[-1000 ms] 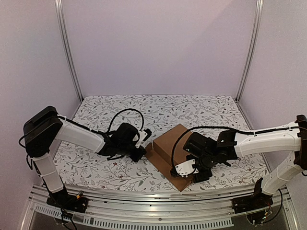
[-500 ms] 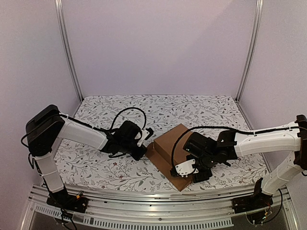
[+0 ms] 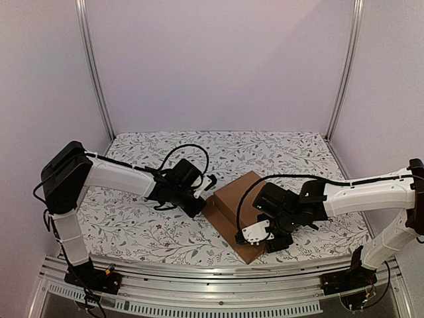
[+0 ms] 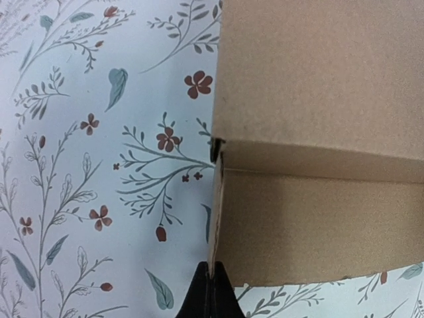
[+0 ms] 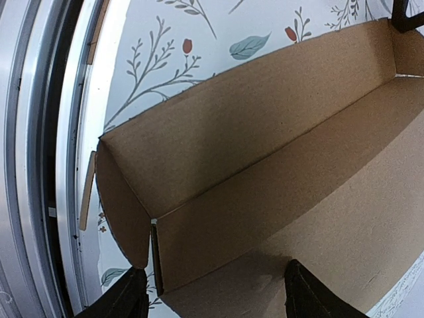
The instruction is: Fold the paper box
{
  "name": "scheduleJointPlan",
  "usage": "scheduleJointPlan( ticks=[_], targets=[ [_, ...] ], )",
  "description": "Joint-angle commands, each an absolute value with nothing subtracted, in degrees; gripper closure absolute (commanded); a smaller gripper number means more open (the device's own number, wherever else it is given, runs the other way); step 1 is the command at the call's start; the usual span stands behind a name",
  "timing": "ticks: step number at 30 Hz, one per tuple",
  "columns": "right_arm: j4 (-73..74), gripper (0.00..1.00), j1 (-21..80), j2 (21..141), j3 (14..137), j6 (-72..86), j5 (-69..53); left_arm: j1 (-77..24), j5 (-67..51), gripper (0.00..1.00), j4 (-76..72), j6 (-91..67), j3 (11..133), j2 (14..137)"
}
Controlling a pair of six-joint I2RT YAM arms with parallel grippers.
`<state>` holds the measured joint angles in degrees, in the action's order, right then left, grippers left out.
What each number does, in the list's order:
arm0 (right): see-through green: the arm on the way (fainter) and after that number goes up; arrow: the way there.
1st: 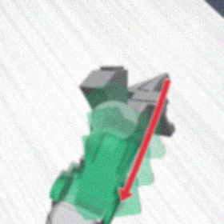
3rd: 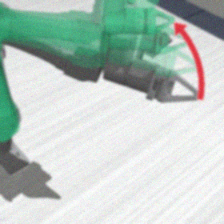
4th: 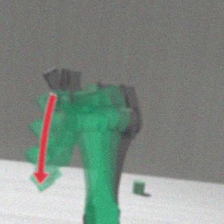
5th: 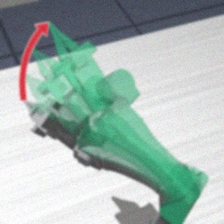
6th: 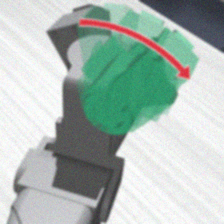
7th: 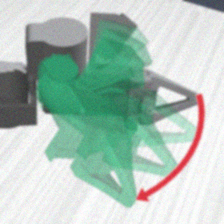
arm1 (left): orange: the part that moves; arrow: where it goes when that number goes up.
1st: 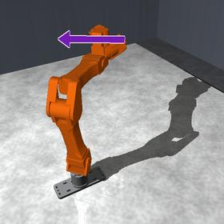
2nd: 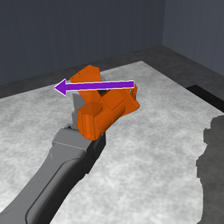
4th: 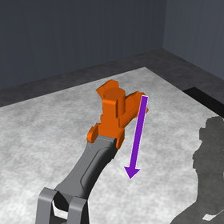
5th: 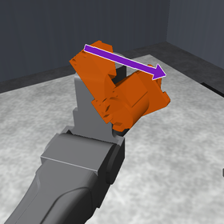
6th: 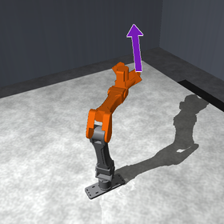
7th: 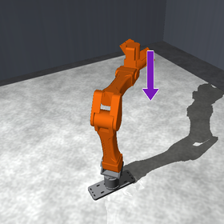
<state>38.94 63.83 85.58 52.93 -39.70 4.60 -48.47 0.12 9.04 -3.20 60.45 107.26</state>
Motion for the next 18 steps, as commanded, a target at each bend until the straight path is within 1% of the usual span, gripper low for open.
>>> scheduleJointPlan(
  ticks=[1, 10, 18],
  targets=[
    [41.82, 0.31, 64.10, 88.13, 51.94, -39.62, 0.65, -48.08, -2.13, 1.00, 15.31, -1.88, 65.14, 108.70],
    [41.92, 0.31, 64.07, 88.77, 51.94, -40.16, -1.40, -47.67, -3.01, 1.00, 21.32, -0.67, 69.69, 109.75],
    [42.25, 0.31, 64.11, 89.12, 52.03, -40.17, -1.75, -47.02, -2.84, 1.00, 21.74, -2.02, 69.23, 112.72]
  ],
)
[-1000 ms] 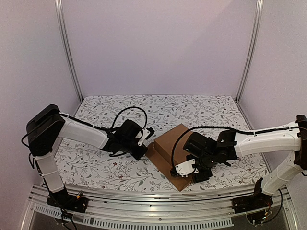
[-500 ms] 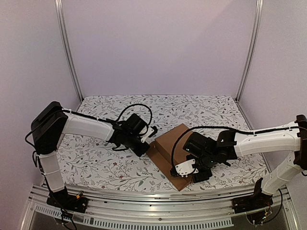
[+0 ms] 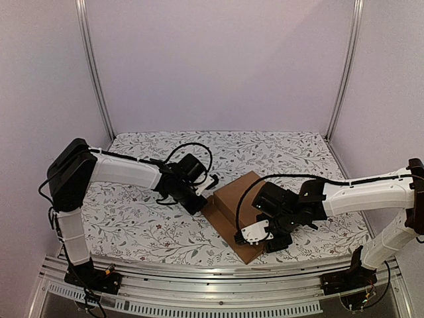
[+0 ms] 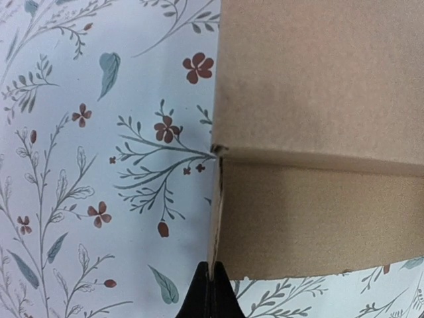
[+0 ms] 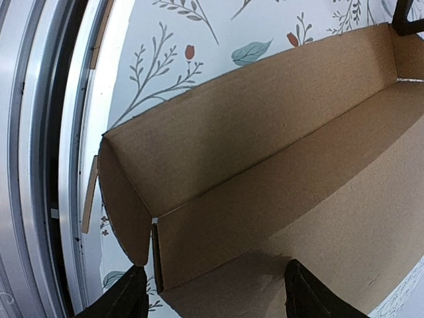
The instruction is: Fold the paper box
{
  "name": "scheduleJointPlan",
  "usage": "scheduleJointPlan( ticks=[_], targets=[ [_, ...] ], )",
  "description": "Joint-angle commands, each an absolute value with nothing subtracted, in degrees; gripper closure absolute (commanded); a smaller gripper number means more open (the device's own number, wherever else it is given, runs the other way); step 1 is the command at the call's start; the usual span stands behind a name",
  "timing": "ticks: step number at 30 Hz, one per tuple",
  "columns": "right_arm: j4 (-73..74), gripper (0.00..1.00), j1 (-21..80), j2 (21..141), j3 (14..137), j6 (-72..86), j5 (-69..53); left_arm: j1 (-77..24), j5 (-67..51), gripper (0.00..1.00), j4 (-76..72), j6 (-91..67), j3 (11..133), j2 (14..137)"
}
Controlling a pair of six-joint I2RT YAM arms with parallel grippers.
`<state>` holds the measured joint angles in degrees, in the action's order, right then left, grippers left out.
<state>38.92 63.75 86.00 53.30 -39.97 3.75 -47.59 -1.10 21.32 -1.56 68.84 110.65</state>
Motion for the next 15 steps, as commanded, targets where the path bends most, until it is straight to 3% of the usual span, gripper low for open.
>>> scheduleJointPlan(
  ticks=[1, 15],
  targets=[
    [42.21, 0.31, 64.08, 89.12, 51.97, -40.17, -1.82, -47.02, -3.01, 1.00, 21.49, -2.16, 69.11, 112.67],
    [42.24, 0.30, 64.11, 89.54, 52.12, -40.41, -1.98, -46.42, -3.34, 1.00, 23.61, -1.73, 72.84, 111.71]
  ],
)
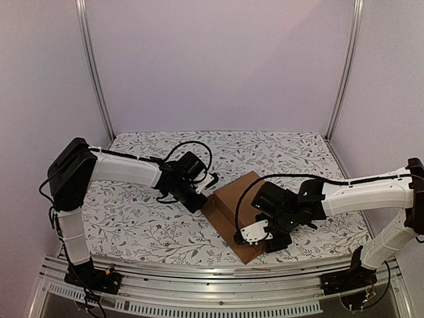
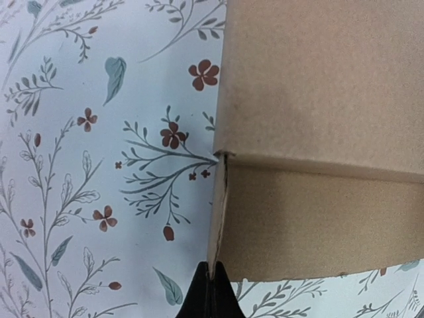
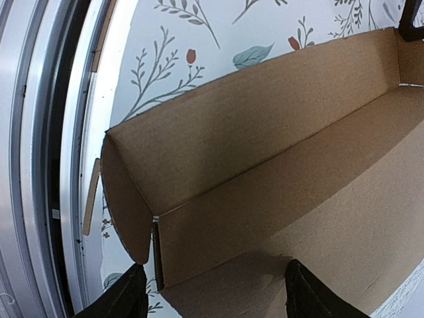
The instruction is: Fold the paper box
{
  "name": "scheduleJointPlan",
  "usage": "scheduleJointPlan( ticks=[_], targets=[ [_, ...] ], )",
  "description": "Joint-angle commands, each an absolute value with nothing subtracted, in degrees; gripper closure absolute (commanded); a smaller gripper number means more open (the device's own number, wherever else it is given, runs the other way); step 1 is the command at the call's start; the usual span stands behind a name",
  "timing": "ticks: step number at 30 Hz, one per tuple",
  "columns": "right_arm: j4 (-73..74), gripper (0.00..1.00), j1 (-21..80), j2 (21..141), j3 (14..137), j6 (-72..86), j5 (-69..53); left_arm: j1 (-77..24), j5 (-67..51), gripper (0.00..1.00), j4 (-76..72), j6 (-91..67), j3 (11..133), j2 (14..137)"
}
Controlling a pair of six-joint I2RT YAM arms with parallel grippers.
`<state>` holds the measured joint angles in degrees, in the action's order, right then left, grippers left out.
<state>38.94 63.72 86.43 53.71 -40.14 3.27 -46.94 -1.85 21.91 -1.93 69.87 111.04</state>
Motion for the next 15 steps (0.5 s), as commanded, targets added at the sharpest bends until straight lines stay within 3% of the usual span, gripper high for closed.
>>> scheduleJointPlan(
  ticks=[1, 15],
  targets=[
    [42.29, 0.30, 64.14, 89.60, 52.12, -40.50, -1.98, -46.42, -3.31, 1.00, 24.23, -1.49, 73.52, 111.69],
    [42.46, 0.30, 64.10, 90.04, 52.20, -41.13, -3.57, -46.58, -4.21, 1.00, 36.51, -0.48, 84.69, 115.98]
  ],
)
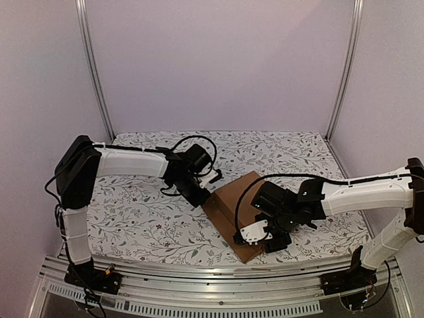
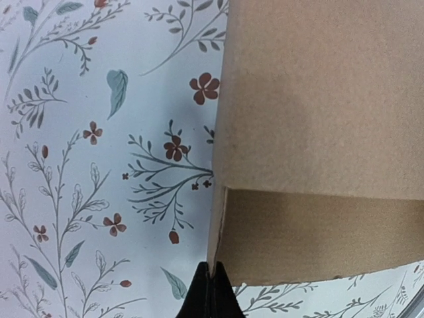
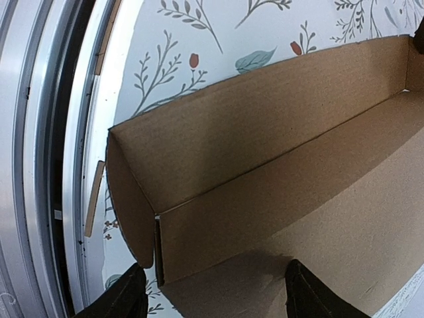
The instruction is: Fold the paper box
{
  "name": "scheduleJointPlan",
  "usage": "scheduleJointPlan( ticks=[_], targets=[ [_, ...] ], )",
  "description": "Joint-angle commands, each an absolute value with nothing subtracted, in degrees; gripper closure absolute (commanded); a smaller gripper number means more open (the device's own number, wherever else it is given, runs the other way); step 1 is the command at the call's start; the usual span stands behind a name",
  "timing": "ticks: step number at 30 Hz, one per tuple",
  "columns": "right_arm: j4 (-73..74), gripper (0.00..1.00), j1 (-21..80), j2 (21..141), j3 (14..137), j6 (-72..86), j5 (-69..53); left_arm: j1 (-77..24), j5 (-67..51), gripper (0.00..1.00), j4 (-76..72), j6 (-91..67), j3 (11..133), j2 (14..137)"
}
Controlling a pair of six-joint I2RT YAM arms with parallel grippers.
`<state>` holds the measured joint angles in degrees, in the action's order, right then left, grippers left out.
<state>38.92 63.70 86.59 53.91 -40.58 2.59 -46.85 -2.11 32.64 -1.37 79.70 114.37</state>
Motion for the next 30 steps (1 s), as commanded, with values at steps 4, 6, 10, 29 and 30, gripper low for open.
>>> scheduleJointPlan(
  ticks=[4, 6, 10, 29, 30],
  targets=[
    [42.69, 0.30, 64.07, 90.09, 52.38, -41.13, -4.07, -46.58, -5.67, 1.00, 39.82, -1.36, 87.60, 117.69],
    [42.76, 0.29, 64.13, 90.05, 52.56, -41.07, -3.93, -46.58, -5.94, 1.00, 40.70, -1.49, 88.35, 118.15],
    [42.76, 0.30, 64.07, 91.09, 53.67, -39.04, -2.35, -46.58, -6.17, 1.00, 40.86, -1.29, 88.12, 118.21],
    [43.42, 0.31, 64.06, 93.66, 55.95, -36.50, -2.46, -47.02, -8.78, 1.00, 25.39, -1.31, 74.20, 113.83],
    [43.42, 0.31, 64.06, 93.75, 56.06, -36.42, -2.34, -47.02, -8.81, 1.00, 25.40, -1.39, 74.25, 114.11]
  ],
)
